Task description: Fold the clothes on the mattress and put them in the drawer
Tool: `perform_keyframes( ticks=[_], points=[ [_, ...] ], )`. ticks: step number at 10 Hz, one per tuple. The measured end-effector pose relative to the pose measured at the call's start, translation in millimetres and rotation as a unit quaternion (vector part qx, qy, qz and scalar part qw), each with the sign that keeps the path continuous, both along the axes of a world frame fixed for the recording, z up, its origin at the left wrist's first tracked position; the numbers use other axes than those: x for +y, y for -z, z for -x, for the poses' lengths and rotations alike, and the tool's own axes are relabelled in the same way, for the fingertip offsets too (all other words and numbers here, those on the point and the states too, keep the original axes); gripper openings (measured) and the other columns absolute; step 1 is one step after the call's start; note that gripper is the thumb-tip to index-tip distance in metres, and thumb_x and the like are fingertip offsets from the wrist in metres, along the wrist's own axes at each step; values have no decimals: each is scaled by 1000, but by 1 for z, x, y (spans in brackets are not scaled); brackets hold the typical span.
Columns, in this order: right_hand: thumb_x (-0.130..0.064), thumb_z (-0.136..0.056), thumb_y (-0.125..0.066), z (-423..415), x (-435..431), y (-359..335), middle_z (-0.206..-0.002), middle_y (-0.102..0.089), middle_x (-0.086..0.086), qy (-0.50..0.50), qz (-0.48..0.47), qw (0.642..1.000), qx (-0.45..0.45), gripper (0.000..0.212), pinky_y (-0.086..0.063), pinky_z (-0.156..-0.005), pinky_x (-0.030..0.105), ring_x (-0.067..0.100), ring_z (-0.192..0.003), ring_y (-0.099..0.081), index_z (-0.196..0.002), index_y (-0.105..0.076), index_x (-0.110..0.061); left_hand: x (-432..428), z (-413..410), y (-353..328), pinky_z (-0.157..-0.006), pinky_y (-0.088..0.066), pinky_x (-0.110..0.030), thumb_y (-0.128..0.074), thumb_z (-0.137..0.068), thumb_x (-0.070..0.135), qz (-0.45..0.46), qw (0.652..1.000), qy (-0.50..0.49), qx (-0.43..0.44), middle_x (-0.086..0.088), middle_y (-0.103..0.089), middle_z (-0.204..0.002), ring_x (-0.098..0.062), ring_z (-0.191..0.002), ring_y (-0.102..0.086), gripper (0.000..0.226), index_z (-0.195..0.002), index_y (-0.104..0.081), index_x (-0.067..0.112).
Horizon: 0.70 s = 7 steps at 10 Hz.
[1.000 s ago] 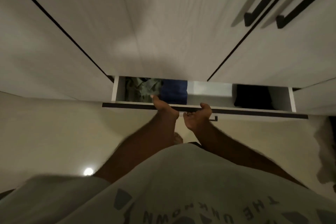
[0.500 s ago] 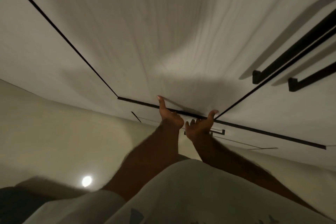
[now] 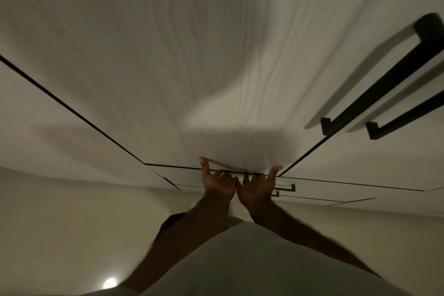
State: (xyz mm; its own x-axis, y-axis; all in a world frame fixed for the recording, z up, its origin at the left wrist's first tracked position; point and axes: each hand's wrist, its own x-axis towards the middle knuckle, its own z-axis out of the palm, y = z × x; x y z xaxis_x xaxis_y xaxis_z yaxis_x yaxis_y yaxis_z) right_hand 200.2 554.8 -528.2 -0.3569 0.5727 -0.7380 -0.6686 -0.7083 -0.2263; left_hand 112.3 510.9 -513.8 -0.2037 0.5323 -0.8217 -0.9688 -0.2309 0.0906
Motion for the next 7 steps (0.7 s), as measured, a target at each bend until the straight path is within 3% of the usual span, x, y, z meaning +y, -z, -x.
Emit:
perform_keyframes(
  ticks=[1, 2, 3, 4, 5, 6, 7],
  points=[
    [-88, -73, -59, -7, 2, -1, -169, -20, -4, -18, 2, 1000, -6, 112, -24, -121, 61, 27, -154, -23, -163, -20, -33, 1, 6, -6, -124, -19, -53, -77, -65, 77, -31, 999, -31, -5, -23, -30, -161, -40, -147, -32, 131, -158, -20, 4],
    [-83, -82, -54, -18, 2, 0, -168, -25, 1, -31, -8, 999, -7, 104, -21, -121, 61, 29, -154, -23, -162, -23, -24, 6, 19, -22, -115, -33, -63, -81, -48, 83, -92, 994, -53, 6, -23, -52, -145, -46, -131, -51, 130, -149, -39, 12],
    [-88, -79, -49, -20, 9, -4, -162, -37, 9, -15, -13, 1000, -2, 110, -22, -122, 61, 34, -149, -34, -160, -29, -16, 5, 28, -24, -111, -38, -64, -69, -56, 89, -66, 995, -68, 28, -17, -63, -135, -44, -124, -58, 110, -140, -53, 19],
    [-93, -71, -52, -12, 7, -9, -157, -43, 12, 27, -13, 1000, 9, 119, -25, -121, 62, 38, -143, -40, -160, -30, -18, -1, 33, -32, -114, -38, -57, -55, -64, 95, -2, 998, -29, 49, -10, -61, -141, -36, -128, -57, 103, -142, -55, 27],
    [-90, -82, -40, -1, -21, -14, -168, -24, 7, 112, -55, 992, -3, 105, -17, -123, 61, 34, -154, -22, -163, -21, -25, -7, 41, -63, -123, -23, -38, -37, -77, 93, 45, 996, 49, 57, -7, -38, -161, -28, -146, -37, 101, -153, -40, 27],
    [-85, -88, -34, 14, -64, -22, -172, -10, 4, 215, -64, 974, -10, 95, -12, -124, 60, 30, -158, -11, -163, -16, -30, -20, 54, -55, -123, -15, -38, -21, -88, 86, 54, 983, 168, 49, -15, -25, -165, -29, -153, -24, 106, -159, -23, 7],
    [-80, -92, -36, 35, -118, -33, -171, -16, 5, 325, -93, 941, -4, 86, -16, -123, 59, 30, -157, -15, -162, -23, -31, -63, 67, -57, -124, -13, -46, -13, -86, 89, 61, 923, 347, 152, -20, -32, -161, -36, -152, -24, 108, -158, -30, 10]
  ],
)
